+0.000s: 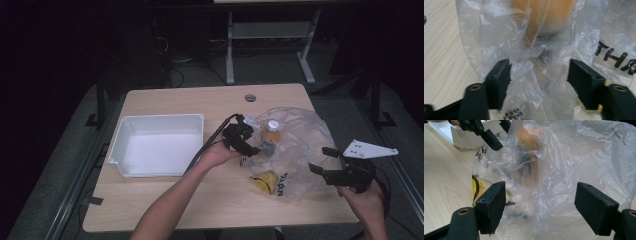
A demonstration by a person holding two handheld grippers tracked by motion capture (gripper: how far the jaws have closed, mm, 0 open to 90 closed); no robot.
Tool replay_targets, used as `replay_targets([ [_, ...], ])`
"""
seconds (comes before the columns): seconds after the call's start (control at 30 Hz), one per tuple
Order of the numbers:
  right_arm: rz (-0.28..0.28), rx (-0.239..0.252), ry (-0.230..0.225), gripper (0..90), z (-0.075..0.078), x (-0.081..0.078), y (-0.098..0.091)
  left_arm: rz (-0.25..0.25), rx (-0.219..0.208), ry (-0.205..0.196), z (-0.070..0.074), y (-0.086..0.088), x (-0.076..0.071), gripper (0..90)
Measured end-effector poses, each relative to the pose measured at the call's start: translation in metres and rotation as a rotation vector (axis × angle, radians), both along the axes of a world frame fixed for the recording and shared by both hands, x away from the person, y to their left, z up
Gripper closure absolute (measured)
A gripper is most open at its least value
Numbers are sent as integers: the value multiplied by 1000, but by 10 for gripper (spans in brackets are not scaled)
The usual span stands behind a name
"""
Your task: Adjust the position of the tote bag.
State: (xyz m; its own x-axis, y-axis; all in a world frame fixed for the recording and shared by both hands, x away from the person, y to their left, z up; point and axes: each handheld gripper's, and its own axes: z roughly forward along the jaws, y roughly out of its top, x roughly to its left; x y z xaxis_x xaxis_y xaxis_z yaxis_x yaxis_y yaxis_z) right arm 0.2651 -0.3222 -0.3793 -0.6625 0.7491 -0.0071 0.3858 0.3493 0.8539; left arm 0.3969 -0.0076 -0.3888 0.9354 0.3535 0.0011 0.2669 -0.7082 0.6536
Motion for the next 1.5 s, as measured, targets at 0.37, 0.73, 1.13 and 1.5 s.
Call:
replay_targets([
  [0.37, 8, -33, 37, 316, -8, 6, 4, 26, 71, 54, -25, 5, -4, 807],
  [0.73, -13, -51, 65, 347, -14, 7, 1, 58, 115, 104, -40, 9, -8, 781],
  [1.13, -14, -32, 53, 349, -12, 4, -2, 0, 5, 91, 12, 18, -31, 560],
  [1.5, -7, -21, 41, 349, -10, 4, -2, -34, -53, -33, 70, 4, -25, 366],
])
